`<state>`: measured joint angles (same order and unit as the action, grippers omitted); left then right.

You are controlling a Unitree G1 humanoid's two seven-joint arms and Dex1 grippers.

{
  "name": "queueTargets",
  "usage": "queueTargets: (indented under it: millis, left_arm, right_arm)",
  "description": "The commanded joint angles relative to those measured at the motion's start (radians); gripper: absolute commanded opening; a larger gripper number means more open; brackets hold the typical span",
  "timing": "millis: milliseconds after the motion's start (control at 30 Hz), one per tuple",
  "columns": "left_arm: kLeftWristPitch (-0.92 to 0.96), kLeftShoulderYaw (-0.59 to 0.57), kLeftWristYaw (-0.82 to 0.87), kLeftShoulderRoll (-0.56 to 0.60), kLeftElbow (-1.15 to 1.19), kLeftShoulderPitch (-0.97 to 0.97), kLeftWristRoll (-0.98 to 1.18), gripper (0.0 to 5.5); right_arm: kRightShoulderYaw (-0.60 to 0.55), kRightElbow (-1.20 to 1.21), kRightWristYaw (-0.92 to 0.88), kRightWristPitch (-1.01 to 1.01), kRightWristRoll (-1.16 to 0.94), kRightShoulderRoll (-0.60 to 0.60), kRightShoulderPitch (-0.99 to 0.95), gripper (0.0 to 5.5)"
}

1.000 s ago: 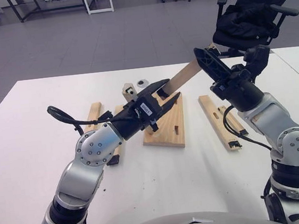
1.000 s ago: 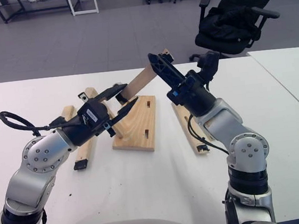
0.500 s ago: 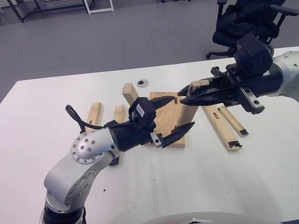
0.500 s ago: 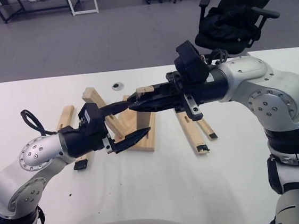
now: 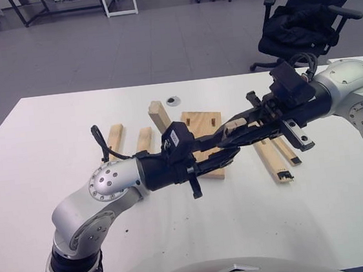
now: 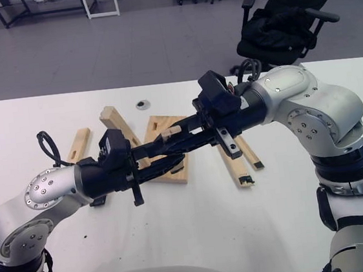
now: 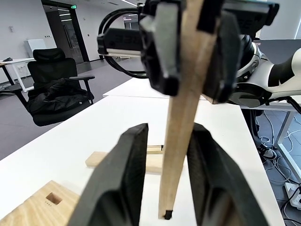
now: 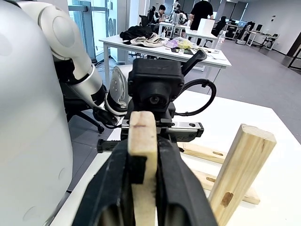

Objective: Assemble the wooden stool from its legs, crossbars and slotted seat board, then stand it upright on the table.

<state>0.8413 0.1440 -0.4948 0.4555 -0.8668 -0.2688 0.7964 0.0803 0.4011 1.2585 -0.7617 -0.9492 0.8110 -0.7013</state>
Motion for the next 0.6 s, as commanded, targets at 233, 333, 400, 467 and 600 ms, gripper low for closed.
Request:
queueTargets:
  millis: [233, 333, 400, 467, 600]
  left_arm:
    - [-0.032, 0.009, 0.01, -0.004, -0.002, -0.013, -0.002, 0.48]
    - [-0.039, 0.014, 0.01, -0.005, 0.002, -0.01, -0.011, 0.4]
    - [-0.045, 0.011, 0.019, -0.012, 0.004, -0.002, -0.01, 0.38]
    - [-0.049, 0.0, 0.029, -0.019, 0.008, 0.0, 0.0, 0.38]
    - [-0.048, -0.087, 0.094, -0.054, 0.033, -0.027, 0.074, 0.38]
  right_arm:
    - [-0.009, 0.021, -0.014, -0.009, 0.009, -0.018, -0.006, 0.41]
    - [-0.014, 0.013, -0.033, -0.016, 0.004, -0.031, -0.017, 1.05]
    - [-0.031, 0.007, -0.051, -0.024, -0.005, -0.036, -0.015, 1.41]
    - [-0.075, 0.001, -0.084, -0.029, -0.019, -0.033, 0.002, 1.78]
    - [-0.281, -0.044, -0.165, -0.08, -0.119, 0.014, 0.077, 2.69]
